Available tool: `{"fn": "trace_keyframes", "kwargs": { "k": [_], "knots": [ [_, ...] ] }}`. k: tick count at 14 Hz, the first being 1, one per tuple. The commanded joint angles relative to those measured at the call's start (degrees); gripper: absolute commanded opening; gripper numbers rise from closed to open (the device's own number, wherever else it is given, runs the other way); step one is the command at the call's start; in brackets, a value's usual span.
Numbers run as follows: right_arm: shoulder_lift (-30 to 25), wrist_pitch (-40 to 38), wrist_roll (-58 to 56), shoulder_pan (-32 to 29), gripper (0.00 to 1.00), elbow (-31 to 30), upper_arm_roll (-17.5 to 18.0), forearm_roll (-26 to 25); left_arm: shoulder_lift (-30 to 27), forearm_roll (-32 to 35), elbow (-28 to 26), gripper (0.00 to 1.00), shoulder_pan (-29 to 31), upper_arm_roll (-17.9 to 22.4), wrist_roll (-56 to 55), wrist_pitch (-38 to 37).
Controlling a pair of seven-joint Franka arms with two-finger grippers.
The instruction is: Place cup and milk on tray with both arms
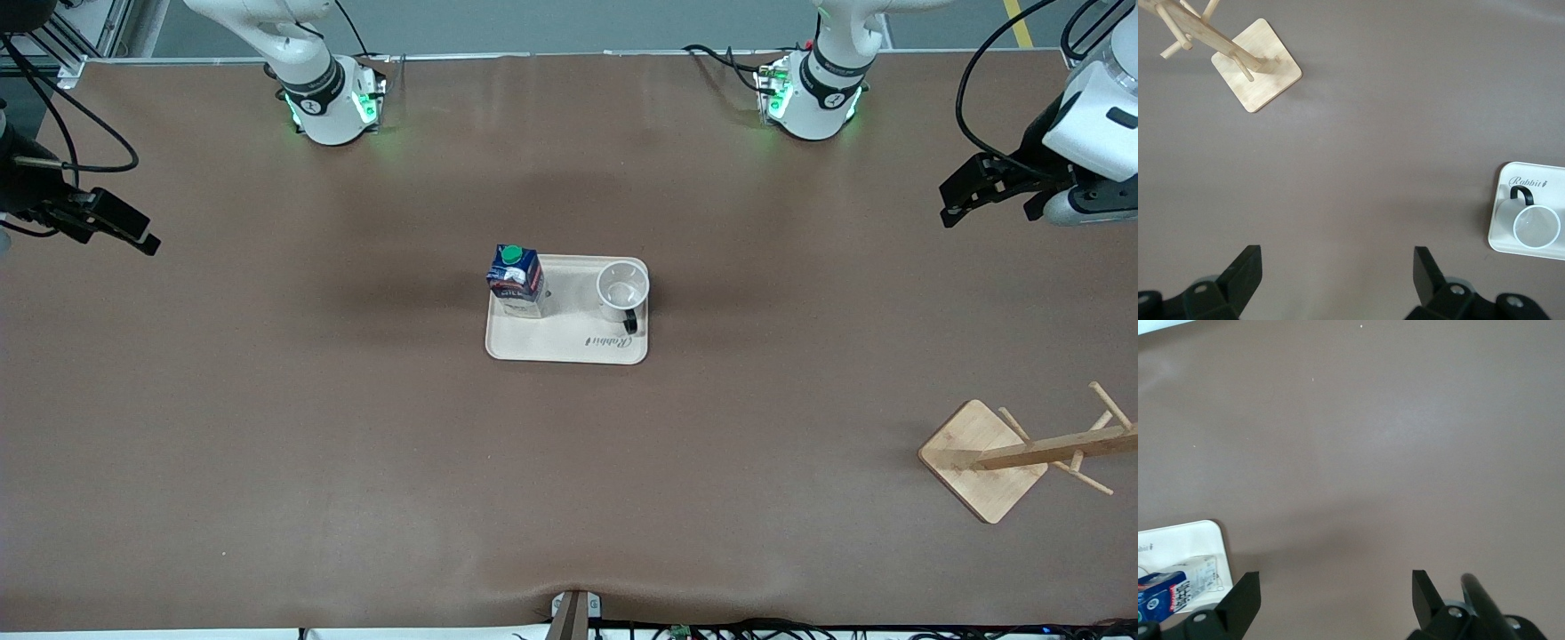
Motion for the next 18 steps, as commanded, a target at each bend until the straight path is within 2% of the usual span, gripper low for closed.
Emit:
{"fn": "trace_keyframes", "kwargs": {
  "k": [1, 7, 18],
  "knots": [
    [-0.62, -1.27, -4.42, -0.5, 1.0, 1.15, 0.32, -1.4, -0.43, -1.07, 0.39, 1.0, 0.07, 0.07, 0.86, -0.46],
    [-0.27, -1.27, -4.43, -0.41, 1.0, 3.26, 0.23, -1.31, -0.34, -0.98, 0.48, 1.0, -0.28, -0.01, 0.95, -0.46],
    [0.08, -2.59, -5.31, -0.85, 1.0, 3.35, 0.14, -1.13, 0.1, -0.89, 1.0, 1.0, -0.19, -0.01, 0.87, -0.46]
  ]
}}
